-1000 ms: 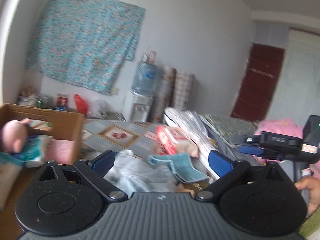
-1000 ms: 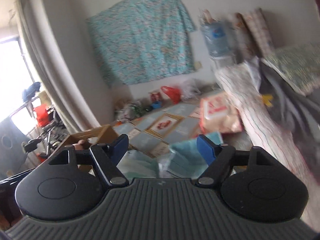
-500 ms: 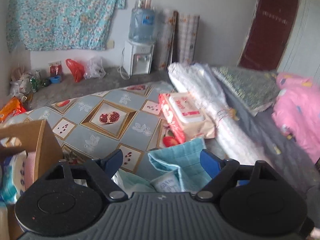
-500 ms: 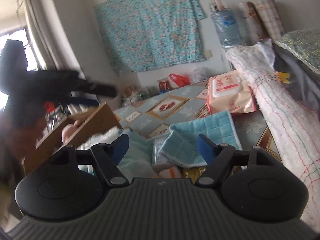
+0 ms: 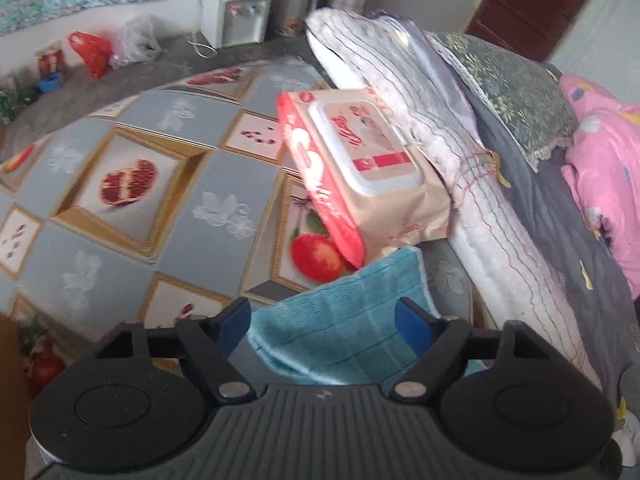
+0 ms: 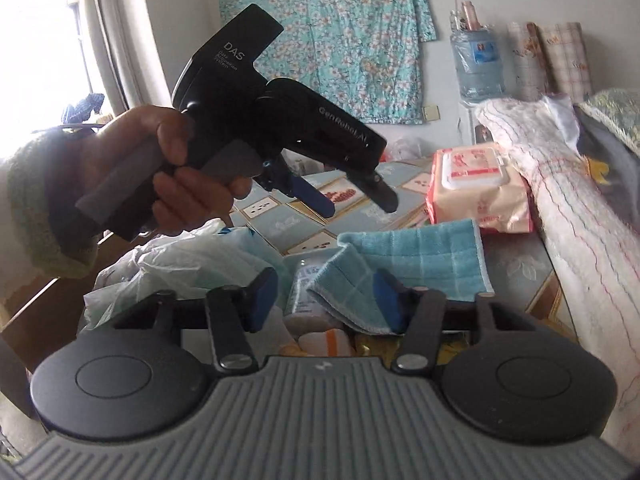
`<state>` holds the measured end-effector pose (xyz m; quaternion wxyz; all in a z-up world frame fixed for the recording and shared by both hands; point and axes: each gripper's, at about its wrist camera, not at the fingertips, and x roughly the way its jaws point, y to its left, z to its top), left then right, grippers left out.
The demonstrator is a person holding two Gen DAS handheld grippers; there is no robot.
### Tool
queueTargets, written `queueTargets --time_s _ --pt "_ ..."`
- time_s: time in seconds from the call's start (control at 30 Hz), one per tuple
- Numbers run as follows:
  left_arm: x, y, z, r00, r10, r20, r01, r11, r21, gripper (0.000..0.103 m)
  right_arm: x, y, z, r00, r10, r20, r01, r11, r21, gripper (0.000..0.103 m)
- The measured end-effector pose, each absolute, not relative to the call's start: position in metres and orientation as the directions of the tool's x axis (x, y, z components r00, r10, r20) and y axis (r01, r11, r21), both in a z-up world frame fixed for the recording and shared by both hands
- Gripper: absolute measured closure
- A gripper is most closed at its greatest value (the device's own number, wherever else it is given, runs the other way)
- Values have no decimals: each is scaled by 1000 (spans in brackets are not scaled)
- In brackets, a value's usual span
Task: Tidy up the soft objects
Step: 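Close the left gripper on the edge of the blue towel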
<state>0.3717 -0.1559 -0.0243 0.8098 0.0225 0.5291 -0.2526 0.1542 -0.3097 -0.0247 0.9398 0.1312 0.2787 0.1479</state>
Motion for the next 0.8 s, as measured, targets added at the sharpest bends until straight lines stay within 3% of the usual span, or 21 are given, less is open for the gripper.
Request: queueTargets --time_s 0.4,0.73,0.8 --pt "385 -204 -61 231 -322 -918 621 776 -115 20 151 -336 -49 796 394 -460 -167 872 459 55" --pt "372 -208 -57 279 -293 -914 650 758 -45 92 153 -340 -60 797 386 -465 -124 858 499 55" --pt "366 -204 -46 292 -320 -901 646 761 -61 94 152 -338 -60 802 360 -476 -112 874 473 55"
